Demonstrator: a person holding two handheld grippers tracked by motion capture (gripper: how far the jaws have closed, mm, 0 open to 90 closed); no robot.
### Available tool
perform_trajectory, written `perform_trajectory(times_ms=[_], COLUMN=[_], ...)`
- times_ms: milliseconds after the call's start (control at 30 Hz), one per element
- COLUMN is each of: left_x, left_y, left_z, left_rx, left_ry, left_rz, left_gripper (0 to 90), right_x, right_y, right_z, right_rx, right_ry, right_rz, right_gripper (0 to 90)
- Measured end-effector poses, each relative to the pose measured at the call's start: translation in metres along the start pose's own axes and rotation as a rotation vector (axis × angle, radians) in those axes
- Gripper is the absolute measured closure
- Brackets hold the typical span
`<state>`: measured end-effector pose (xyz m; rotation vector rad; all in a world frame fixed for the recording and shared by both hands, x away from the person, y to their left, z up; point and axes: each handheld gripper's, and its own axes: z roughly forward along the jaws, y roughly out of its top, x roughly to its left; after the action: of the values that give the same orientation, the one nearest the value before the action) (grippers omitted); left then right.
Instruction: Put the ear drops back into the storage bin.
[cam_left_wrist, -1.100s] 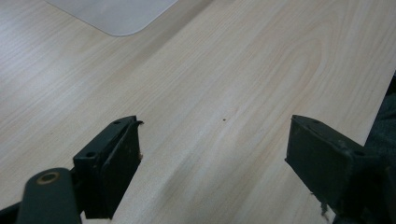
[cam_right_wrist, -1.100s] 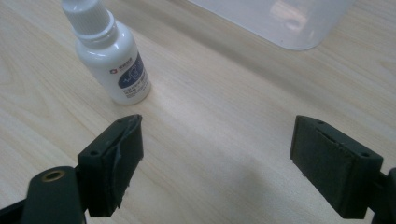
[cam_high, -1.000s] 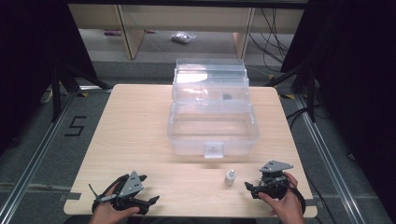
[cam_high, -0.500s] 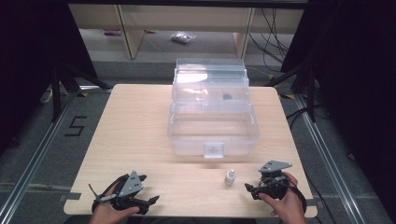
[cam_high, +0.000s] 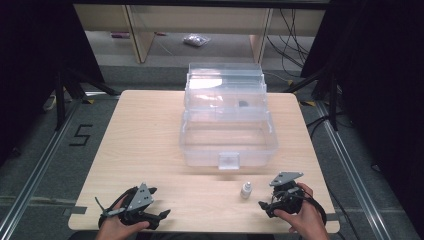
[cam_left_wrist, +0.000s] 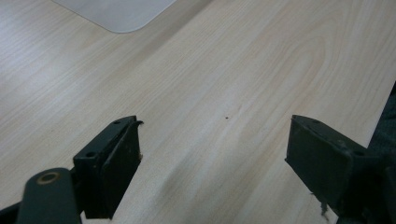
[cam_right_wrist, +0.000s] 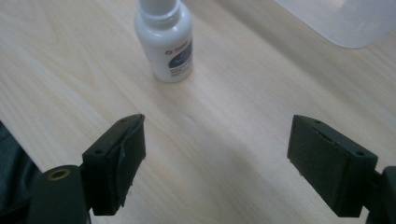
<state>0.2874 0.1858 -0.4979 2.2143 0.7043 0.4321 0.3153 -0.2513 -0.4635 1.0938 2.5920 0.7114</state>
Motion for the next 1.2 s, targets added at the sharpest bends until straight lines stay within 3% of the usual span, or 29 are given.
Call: perform_trajectory(times_ms=[233, 633, 667, 800, 1200], left_x=[0.0, 0.0, 0.0, 0.0, 0.0], left_y=[-0.001, -0.001, -0.001, -0.001, -0.001], left_z=[0.001, 0.001, 0.001, 0.001, 0.001], left_rx=[-0.011, -0.013, -0.013, -0.012, -0.016], left_ry=[-0.001, -0.005, -0.005, -0.004, -0.007], left_rz=[-0.002, -0.002, -0.002, -0.002, -0.005], left_gripper=[17.2, 17.2, 17.2, 17.2, 17.2], right_x=[0.007, 0.015, 0.016, 0.016, 0.018], right_y=[0.009, 0.024, 0.024, 0.027, 0.041], right_z=[0.001, 0.002, 0.003, 0.004, 0.012], right_rx=[0.042, 0.091, 0.096, 0.101, 0.143], right_ry=[0.003, 0.017, 0.023, 0.026, 0.034], right_rz=[-0.059, -0.097, -0.08, -0.118, -0.139], right_gripper=[21.0, 21.8, 21.9, 22.0, 23.5])
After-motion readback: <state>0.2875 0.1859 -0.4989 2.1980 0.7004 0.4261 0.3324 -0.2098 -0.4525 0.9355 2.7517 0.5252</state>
